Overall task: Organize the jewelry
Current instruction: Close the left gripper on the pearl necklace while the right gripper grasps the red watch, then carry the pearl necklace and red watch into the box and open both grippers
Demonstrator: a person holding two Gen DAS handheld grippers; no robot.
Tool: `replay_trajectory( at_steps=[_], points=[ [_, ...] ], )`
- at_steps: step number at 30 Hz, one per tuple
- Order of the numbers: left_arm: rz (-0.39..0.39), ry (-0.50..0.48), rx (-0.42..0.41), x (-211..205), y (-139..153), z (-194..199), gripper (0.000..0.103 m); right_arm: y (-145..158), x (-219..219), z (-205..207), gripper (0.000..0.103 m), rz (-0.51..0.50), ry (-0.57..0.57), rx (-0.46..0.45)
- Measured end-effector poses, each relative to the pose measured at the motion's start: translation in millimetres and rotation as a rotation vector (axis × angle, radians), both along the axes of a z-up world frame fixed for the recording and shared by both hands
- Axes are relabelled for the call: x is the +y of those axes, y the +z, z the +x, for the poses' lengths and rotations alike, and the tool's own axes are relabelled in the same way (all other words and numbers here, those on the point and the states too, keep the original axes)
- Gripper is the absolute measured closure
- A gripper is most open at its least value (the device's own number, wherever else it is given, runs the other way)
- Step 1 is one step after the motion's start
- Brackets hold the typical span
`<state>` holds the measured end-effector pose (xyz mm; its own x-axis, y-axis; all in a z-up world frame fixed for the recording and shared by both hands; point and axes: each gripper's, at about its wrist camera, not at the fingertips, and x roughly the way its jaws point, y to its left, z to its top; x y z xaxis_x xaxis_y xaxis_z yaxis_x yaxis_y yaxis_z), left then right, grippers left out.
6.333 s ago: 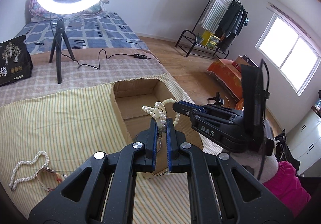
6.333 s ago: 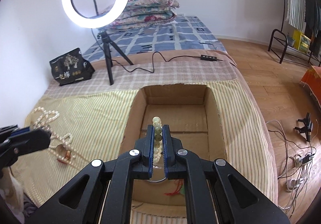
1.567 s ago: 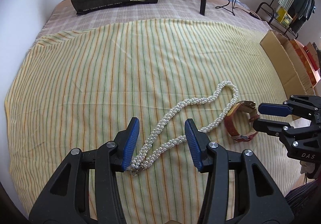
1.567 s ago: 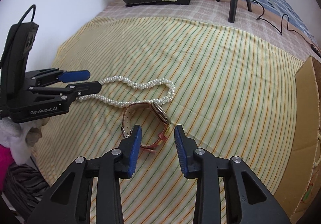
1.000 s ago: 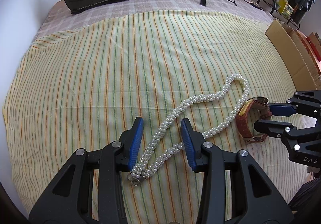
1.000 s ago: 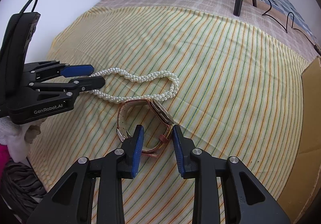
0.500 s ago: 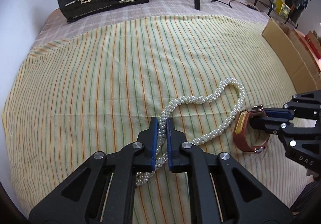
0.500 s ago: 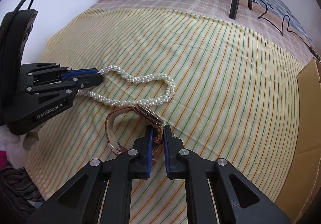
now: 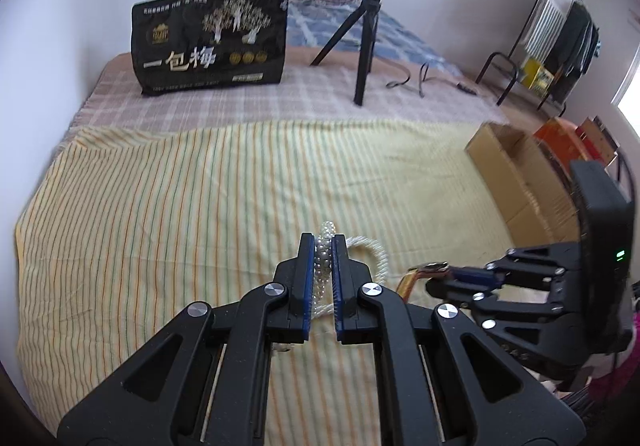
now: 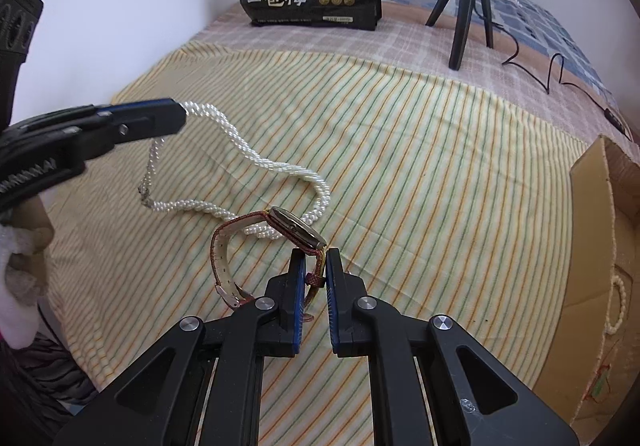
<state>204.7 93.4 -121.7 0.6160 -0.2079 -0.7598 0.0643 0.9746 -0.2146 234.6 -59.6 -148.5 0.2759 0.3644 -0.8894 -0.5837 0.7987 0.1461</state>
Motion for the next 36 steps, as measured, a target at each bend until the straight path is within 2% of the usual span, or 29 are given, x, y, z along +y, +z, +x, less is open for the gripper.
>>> replay_trajectory(
  at_steps=[9, 20, 36],
  points=[
    [-0.133, -0.020, -0.088, -6.8, 48.8, -2.0, 0.097, 31.3, -26.6, 0.6, 0.095, 0.025, -0.042, -0.060],
    [-0.178, -0.081, -0.190, -41.5, 99.1, 1.5, 0.097, 50.6, -78.0, 7.3, 0.095, 0.042, -0.116, -0.090],
    [-0.225, -0.183, -0.235, -115.9, 123.3, 24.1, 0.097, 59.9, -185.0, 9.8, 0.095, 0.030, -0.288, -0.106]
  ],
)
